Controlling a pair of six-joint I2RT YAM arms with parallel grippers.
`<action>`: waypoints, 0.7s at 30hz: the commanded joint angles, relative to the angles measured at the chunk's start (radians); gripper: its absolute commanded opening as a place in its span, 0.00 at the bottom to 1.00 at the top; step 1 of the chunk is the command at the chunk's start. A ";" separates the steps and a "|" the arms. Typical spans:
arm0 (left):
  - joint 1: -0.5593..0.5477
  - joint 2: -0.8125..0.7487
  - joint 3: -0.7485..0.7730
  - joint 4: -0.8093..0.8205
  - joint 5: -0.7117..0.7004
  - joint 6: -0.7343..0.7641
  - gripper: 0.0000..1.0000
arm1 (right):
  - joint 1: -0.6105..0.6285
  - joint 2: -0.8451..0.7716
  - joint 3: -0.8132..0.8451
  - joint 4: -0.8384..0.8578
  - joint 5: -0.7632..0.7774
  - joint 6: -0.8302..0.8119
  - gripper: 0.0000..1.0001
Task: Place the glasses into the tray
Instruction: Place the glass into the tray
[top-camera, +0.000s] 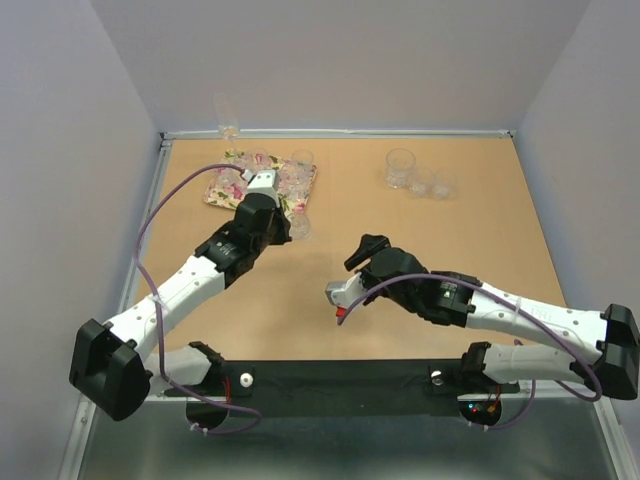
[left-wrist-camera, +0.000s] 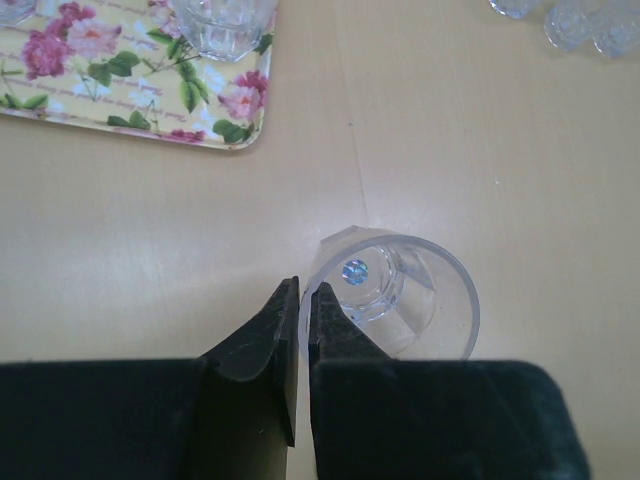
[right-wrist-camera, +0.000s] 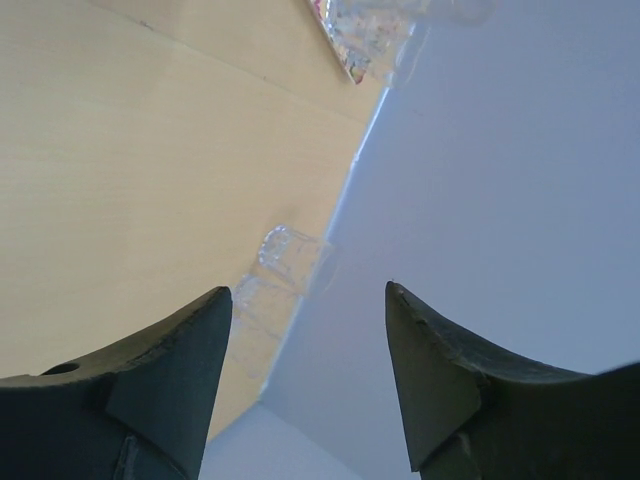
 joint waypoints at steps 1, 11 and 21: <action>0.050 -0.053 -0.020 0.031 0.016 0.006 0.00 | -0.095 -0.014 0.094 0.018 -0.060 0.206 0.66; 0.188 -0.102 -0.020 0.002 0.036 0.047 0.00 | -0.395 0.020 0.150 0.019 -0.230 0.481 0.67; 0.311 -0.159 -0.025 -0.018 0.050 0.087 0.00 | -0.682 0.121 0.215 0.016 -0.423 0.748 0.68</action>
